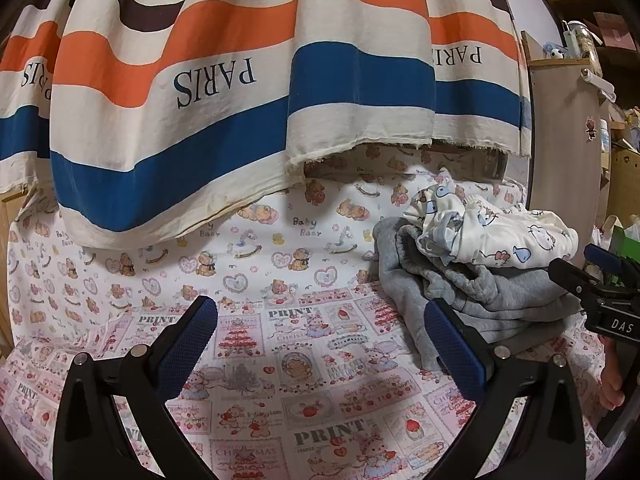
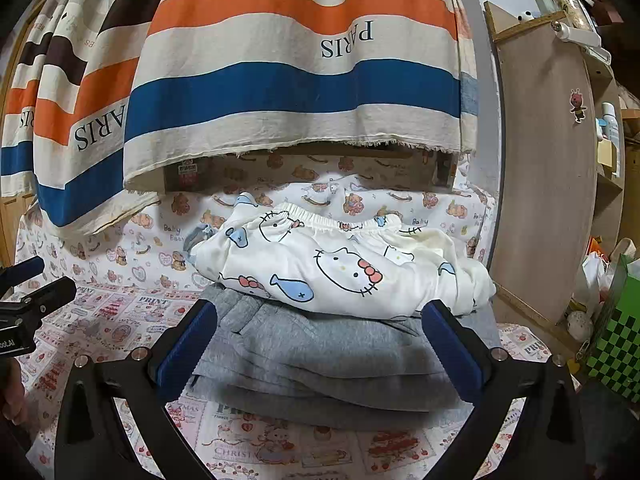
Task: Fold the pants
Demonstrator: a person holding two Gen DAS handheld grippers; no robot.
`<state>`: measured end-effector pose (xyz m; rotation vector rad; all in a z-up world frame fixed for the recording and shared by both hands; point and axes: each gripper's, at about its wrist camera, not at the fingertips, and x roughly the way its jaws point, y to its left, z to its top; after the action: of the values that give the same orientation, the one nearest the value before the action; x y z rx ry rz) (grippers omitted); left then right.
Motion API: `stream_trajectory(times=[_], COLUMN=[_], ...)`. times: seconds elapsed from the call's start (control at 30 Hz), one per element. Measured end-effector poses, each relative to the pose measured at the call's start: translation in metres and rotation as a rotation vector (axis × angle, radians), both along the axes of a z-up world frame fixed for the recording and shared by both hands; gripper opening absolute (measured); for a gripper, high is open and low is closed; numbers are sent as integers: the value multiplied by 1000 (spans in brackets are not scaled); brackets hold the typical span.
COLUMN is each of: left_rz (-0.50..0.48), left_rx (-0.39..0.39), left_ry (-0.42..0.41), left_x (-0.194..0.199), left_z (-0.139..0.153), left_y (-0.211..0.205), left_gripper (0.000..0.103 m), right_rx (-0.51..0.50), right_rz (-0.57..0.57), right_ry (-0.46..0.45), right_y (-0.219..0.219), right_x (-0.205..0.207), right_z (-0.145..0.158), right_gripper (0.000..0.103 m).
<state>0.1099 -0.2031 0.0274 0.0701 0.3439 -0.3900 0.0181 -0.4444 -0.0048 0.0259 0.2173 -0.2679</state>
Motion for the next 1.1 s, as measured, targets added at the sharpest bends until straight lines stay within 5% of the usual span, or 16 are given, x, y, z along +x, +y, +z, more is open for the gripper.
stream_trajectory(times=[1.1], left_rz=[3], left_rx=[3], left_ry=[1], left_x=[1], left_z=[0], left_y=[0], left_gripper=[103], right_rx=[-1], right_rz=[1], right_ry=[0], right_y=[0], right_x=[0], right_z=[0], right_gripper=[103])
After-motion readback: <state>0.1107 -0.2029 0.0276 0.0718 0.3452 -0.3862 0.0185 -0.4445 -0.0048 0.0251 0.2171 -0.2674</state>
